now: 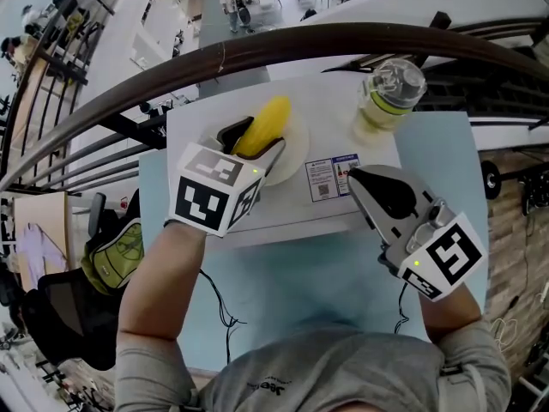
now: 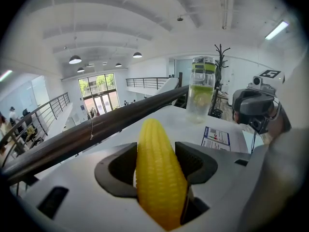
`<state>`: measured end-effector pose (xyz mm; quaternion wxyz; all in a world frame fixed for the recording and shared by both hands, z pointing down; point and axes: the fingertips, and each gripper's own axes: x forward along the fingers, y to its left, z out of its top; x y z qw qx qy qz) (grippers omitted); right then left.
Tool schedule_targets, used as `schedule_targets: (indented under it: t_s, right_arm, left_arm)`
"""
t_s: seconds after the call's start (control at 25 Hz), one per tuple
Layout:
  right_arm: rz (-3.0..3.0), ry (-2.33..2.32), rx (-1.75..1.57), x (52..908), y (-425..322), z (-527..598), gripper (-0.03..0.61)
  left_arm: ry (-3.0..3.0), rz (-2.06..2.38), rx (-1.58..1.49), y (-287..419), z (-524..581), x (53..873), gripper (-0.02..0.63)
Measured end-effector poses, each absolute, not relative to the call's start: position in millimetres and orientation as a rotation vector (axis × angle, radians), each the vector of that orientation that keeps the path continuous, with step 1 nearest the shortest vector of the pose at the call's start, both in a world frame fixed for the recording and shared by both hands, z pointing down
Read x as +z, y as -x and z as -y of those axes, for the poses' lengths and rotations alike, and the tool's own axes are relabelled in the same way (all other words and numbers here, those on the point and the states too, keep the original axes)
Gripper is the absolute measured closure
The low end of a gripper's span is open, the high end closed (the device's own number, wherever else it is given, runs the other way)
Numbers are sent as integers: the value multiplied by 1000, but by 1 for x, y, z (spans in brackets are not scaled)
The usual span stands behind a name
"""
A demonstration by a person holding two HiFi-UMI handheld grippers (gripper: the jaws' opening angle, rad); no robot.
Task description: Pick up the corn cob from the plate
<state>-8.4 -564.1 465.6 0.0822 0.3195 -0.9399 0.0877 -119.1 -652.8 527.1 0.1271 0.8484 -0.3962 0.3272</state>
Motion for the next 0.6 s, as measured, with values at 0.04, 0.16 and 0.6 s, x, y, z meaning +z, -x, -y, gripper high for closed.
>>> schedule_targets:
  t_s: [0.04, 0.16, 0.6]
  right_arm:
    - [2805, -959, 259, 465, 8, 564, 563]
    - [2798, -969, 252, 461, 7, 561, 563]
    - [2791, -1047, 243, 429, 5, 546, 563]
  left_arm:
    - [-2470, 1152, 945, 120, 653, 527, 353]
    - [-2469, 1153, 912, 121, 651, 525, 354]
    - [-2548, 1226, 744, 134, 633, 458, 354]
